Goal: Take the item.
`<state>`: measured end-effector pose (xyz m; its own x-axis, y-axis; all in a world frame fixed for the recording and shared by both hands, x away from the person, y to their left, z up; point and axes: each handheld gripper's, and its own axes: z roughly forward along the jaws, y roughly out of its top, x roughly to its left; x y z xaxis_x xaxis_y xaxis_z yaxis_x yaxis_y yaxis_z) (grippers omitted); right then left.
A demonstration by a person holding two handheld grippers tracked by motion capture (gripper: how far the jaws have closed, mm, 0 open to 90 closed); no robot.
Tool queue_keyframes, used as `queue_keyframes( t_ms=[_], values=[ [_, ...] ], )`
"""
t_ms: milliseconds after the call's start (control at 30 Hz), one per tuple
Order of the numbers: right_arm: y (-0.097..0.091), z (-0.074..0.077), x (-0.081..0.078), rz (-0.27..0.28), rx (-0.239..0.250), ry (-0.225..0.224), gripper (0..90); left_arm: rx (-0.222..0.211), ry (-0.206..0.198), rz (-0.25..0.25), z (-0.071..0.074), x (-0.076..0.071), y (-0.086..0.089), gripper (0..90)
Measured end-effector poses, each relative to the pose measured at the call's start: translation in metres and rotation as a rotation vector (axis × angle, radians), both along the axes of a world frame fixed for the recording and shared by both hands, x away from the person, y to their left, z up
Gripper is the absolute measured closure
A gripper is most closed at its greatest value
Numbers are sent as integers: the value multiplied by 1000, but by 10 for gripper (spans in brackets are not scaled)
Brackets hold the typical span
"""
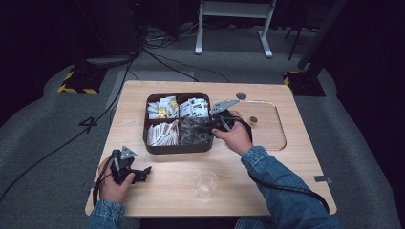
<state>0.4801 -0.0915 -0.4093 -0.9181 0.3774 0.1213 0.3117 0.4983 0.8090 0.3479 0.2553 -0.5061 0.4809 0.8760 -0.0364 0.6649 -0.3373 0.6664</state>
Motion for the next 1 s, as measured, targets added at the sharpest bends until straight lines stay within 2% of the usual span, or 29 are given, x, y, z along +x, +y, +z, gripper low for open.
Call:
queue_keyframes(
  t_ms=[167, 567, 700, 833, 967, 1000],
  values=[
    [-12, 13, -8, 2, 60, -5, 812, 2, -2, -1, 0, 0, 0, 5],
    [-31, 36, -33, 32, 117, -26, 812, 2, 0, -2, 0, 2, 1, 5],
    [-35, 44, -43, 50, 121, -36, 812, 2, 0, -2, 0, 2, 1, 5],
    [-36, 50, -54, 83, 105, -46, 812, 3, 0, -2, 0, 2, 1, 5],
    [-38, 55, -67, 111, 94, -61, 812, 3, 0, -2, 0, 2, 1, 5],
    [-40, 57, -75, 125, 92, -64, 812, 2, 1, -2, 0, 2, 1, 5]
  ],
)
